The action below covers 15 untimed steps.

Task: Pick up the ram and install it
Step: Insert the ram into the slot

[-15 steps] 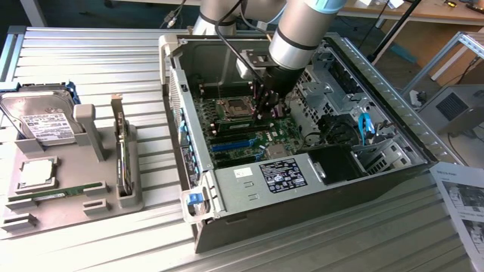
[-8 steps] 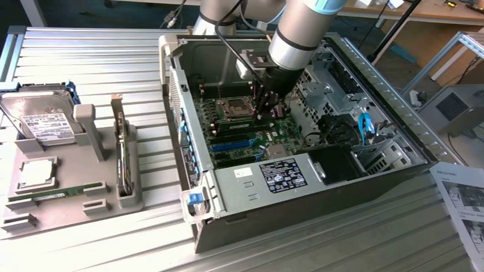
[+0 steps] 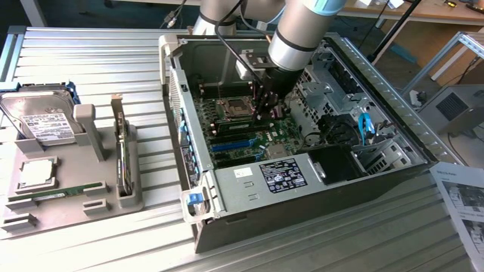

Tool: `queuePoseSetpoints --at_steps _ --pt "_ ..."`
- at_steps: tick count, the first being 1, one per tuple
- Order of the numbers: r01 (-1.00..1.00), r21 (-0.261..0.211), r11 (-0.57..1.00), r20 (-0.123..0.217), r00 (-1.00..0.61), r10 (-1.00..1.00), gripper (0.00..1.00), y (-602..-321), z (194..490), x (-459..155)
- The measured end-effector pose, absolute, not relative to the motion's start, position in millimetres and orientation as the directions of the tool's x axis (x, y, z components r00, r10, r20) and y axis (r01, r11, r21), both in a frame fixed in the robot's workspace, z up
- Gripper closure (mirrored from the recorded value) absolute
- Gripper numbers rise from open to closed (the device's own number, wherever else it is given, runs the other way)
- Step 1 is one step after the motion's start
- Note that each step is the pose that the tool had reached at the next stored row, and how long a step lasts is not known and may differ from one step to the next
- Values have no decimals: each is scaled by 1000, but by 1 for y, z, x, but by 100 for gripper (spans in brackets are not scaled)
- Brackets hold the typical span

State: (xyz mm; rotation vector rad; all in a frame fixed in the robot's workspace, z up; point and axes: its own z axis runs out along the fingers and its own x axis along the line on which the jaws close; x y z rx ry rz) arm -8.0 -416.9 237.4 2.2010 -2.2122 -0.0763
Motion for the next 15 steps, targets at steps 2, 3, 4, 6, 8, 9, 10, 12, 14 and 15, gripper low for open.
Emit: queuePoseSetpoints --at_steps 2,3,4,6,8,9,10,12,14,15 --pt "-999 49 5 -20 -6 -1000 88 -417 237 -8" --pt "-999 49 5 -20 -6 -1000 88 -417 237 -8" --pt "-999 49 5 -20 -6 -1000 88 -417 236 -8" --pt "-999 49 5 -20 -6 -1000 88 -417 236 -8" --pt "-999 49 5 -20 -6 -1000 88 -417 236 -8" --pt "-999 49 5 -20 -6 -1000 88 -417 236 -8" --pt "-999 49 5 -20 -6 -1000 88 -417 235 -8" --pt "-999 49 5 -20 -6 -1000 88 -417 235 -8" --pt "-999 49 5 -20 -6 -1000 88 -417 235 -8" --pt "-999 49 5 -20 -6 -1000 88 -417 235 -8"
